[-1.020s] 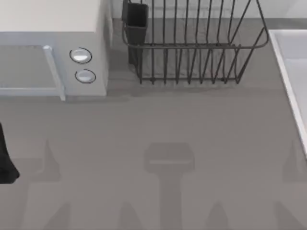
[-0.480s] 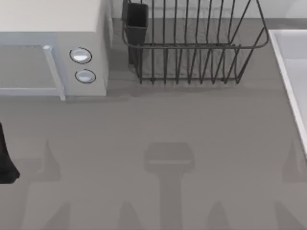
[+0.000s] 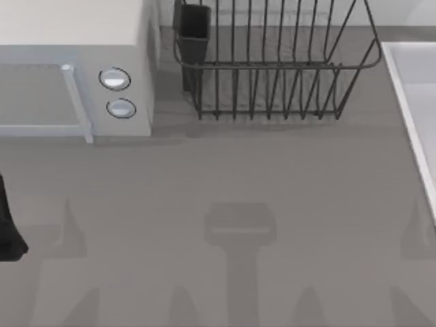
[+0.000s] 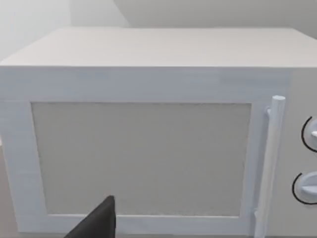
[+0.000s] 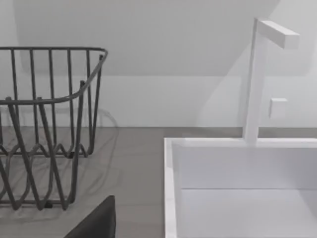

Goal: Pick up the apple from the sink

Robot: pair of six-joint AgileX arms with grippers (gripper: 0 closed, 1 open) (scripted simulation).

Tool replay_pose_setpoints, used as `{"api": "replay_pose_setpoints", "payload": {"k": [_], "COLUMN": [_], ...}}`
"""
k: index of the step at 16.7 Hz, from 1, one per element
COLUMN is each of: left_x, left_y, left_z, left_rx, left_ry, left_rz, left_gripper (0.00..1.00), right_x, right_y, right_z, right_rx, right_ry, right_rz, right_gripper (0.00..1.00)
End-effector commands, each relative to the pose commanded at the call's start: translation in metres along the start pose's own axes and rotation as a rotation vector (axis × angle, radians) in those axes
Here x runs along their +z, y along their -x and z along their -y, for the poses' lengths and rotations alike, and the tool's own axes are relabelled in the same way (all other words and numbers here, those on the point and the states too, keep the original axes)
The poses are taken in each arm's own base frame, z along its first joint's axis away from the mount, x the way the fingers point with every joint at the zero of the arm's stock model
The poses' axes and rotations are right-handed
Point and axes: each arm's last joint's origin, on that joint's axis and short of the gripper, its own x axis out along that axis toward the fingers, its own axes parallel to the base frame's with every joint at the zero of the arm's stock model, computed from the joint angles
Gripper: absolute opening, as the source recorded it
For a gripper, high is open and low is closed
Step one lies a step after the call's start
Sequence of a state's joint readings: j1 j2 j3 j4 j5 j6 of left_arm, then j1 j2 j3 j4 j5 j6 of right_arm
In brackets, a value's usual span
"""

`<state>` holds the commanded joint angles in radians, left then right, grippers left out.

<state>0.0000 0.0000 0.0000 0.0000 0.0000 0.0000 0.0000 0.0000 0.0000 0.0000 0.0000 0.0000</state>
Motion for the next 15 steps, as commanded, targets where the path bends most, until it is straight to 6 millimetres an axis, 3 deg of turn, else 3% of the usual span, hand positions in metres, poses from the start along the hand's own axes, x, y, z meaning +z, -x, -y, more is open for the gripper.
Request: {"api": "replay_pose_setpoints", "payload": {"k": [8, 12, 15], "left_x": [0.000, 0.000, 0.000], "left_y": [0.000, 0.000, 0.000], "left_z": [0.000, 0.000, 0.000], "left_rx": [0.000, 0.000, 0.000], "left_ry": [0.000, 0.000, 0.000], "left_rz": [0.000, 0.000, 0.000], "left_gripper": [1.00, 1.00, 1.00], "right_x": [0.002, 0.025, 0.052], "right_y": [0.000, -0.004, -0.018], "right_z": [0.000, 0.004, 0.010], "right_rx": [-0.003, -0.036, -0.073], "right_ry": [0.003, 0.035, 0.071], "right_rz": [-0.007, -0.116, -0.286], "right_gripper": [1.00, 1.00, 1.00]}}
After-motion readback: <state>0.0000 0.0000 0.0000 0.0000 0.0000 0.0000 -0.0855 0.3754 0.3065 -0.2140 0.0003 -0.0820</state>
